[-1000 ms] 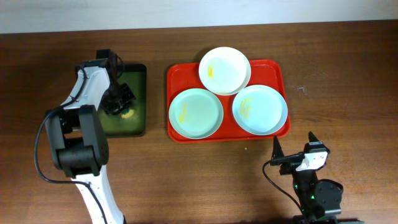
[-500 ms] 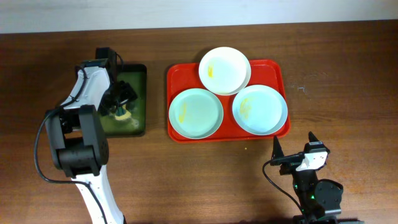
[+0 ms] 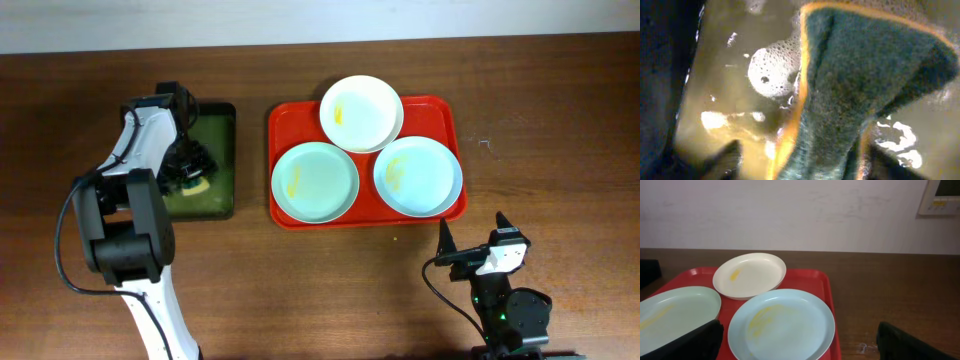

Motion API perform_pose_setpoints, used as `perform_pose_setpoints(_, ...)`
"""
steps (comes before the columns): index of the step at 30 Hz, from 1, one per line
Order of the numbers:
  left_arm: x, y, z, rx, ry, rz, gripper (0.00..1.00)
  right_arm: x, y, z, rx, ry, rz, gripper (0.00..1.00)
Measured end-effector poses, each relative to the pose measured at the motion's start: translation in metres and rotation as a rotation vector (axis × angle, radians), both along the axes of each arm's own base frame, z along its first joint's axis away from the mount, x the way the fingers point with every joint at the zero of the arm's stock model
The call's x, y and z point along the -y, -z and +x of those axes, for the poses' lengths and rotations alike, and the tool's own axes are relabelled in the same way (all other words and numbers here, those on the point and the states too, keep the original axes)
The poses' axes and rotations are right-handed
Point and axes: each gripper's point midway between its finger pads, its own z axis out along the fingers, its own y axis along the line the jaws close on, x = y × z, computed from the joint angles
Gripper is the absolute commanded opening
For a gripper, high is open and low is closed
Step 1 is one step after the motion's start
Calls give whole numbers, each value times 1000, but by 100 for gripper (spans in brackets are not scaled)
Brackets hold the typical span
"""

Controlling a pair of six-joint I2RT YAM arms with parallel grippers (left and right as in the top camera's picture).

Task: Clean dirty plates on tray and stack at the side
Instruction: 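Dip and rub the sponge in the black tray's soapy water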

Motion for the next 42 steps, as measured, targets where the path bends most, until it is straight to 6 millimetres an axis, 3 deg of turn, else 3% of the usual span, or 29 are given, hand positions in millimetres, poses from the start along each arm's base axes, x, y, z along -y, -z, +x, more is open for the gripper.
perform_pose_setpoints(4,0,-6,-5,-29,3,-2,0,0,0,0,0,0,1,98)
perform_pose_setpoints(7,-3,-40,5,-24,4,12,0,0,0,0,-1,0,1,98)
perform_pose_setpoints(9,-4,-61,22,39,4,17,0,0,0,0,-1,0,1,98)
perform_pose_setpoints(12,-4,-50,23,46,2,16,2,0,0,0,-1,0,1,98)
perform_pose_setpoints(13,-3,-41,21,40,0,13,42,0,0,0,0,0,1,98)
perform_pose_setpoints(14,-1,-23,8,-1,-4,1,93,0,0,0,0,0,1,98)
perform_pose_setpoints(15,0,-17,2,-23,-12,-2,97,0,0,0,-1,0,1,98)
perform_pose_setpoints(18,-5,-15,4,-11,-17,26,95,0,0,0,-1,0,2,98)
perform_pose_setpoints(21,-13,-16,21,38,94,66,91,0,0,0,-1,0,1,98)
perform_pose_setpoints(23,-8,-15,32,79,151,40,66,0,0,0,-1,0,1,98)
perform_pose_setpoints(25,6,-13,43,128,178,-43,65,0,0,0,-1,0,1,98)
perform_pose_setpoints(27,12,-6,41,112,181,-77,47,0,0,0,-1,0,1,98)
perform_pose_setpoints(29,13,3,38,89,188,-85,43,0,0,0,-1,0,1,98)
perform_pose_setpoints(30,14,6,37,83,187,-91,34,0,0,0,-1,0,1,98)
perform_pose_setpoints(31,14,6,37,82,187,-90,11,0,0,0,-1,0,1,98)
perform_pose_setpoints(32,13,6,36,78,186,-89,0,0,0,0,-1,0,0,98)
perform_pose_setpoints(35,6,-1,14,-28,189,-55,0,0,0,0,-1,0,1,98)
perform_pose_setpoints(36,4,-9,12,-51,189,-47,0,0,0,0,-1,0,1,98)
perform_pose_setpoints(38,1,-48,27,-24,190,-30,0,0,0,0,0,0,1,98)
perform_pose_setpoints(42,1,-151,63,195,192,-8,0,0,0,0,-1,0,1,98)
